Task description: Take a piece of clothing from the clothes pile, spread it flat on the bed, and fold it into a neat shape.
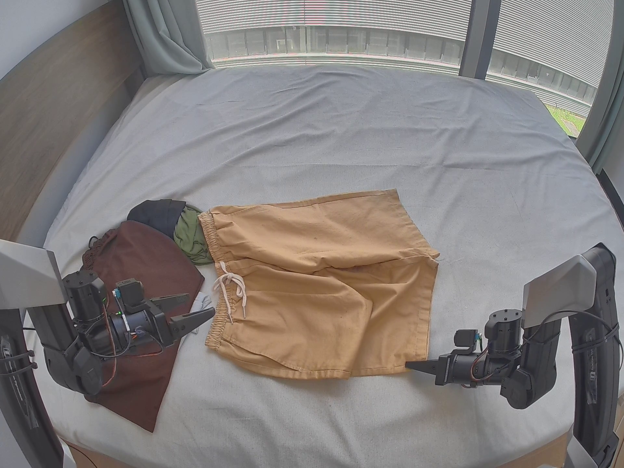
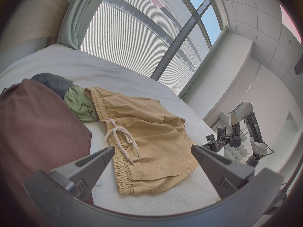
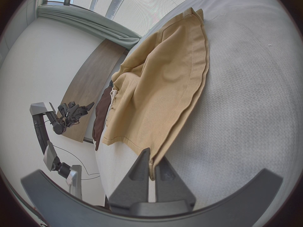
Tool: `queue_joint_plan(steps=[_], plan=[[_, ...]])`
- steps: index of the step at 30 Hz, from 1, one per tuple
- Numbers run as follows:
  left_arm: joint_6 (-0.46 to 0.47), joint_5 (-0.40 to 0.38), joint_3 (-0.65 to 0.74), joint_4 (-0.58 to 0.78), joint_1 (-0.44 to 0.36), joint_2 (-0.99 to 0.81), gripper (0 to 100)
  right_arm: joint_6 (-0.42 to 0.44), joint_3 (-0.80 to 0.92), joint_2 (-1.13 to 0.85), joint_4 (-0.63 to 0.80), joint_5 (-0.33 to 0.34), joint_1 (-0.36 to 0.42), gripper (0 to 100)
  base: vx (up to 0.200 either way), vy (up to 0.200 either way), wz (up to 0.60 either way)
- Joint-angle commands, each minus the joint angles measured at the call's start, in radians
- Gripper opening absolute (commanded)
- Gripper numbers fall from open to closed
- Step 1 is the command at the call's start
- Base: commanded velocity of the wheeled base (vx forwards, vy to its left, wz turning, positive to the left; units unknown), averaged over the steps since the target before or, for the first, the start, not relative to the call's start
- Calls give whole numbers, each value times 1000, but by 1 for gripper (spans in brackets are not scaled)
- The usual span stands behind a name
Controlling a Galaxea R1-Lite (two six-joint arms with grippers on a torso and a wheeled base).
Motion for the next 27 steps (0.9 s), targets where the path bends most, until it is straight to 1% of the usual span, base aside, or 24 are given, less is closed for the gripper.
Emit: queue_joint_plan(steps=[1, 7, 9, 27], plan=[[-4, 0, 4, 0, 3, 36, 100, 0, 1, 1, -1, 0, 1, 0, 0, 0, 0], [-70, 1, -5, 0, 2, 94, 100, -1, 1, 2, -1, -2, 1, 0, 0, 0, 0], [-79, 1, -8, 0, -1, 110, 100, -1, 0, 2, -1, -2, 1, 0, 0, 0, 0], [-73, 15, -30, 0, -6, 272, 100, -6, 0, 4, -1, 0, -1, 0, 0, 0, 0]])
